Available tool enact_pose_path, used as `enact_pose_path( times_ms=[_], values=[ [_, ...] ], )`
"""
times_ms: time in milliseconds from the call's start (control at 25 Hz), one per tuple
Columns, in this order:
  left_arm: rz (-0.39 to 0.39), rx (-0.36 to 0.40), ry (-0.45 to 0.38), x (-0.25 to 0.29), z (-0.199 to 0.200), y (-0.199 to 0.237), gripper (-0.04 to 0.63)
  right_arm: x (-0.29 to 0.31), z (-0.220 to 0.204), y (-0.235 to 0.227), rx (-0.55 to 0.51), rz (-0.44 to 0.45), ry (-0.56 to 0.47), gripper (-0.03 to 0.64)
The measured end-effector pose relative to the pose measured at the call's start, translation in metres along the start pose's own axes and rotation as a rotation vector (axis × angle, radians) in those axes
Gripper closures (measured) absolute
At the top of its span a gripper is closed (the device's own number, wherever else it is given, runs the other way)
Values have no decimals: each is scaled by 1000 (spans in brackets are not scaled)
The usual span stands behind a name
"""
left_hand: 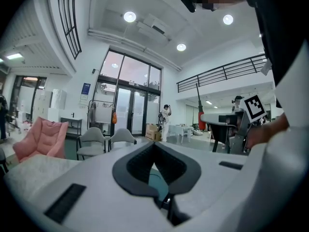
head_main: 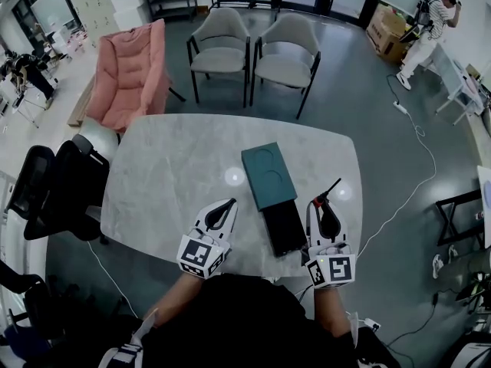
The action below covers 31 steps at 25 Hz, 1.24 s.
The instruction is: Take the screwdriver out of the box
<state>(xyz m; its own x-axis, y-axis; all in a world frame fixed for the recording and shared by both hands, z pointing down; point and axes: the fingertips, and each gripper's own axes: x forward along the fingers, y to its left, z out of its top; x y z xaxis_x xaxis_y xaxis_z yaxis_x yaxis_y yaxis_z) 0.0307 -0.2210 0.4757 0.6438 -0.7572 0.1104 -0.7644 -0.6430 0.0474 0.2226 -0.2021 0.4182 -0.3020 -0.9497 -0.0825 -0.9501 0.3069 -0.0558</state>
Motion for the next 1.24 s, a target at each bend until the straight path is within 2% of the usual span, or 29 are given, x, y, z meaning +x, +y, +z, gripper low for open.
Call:
enact_pose_path(
  times_ms=[400, 1240],
  values=[
    [59, -16, -9, -12, 3, 12, 590, 3, 12, 4, -66, 5, -13, 503],
    [52, -5, -24, -6, 7, 9, 589, 7, 10, 6, -82, 15, -11, 503]
  ],
)
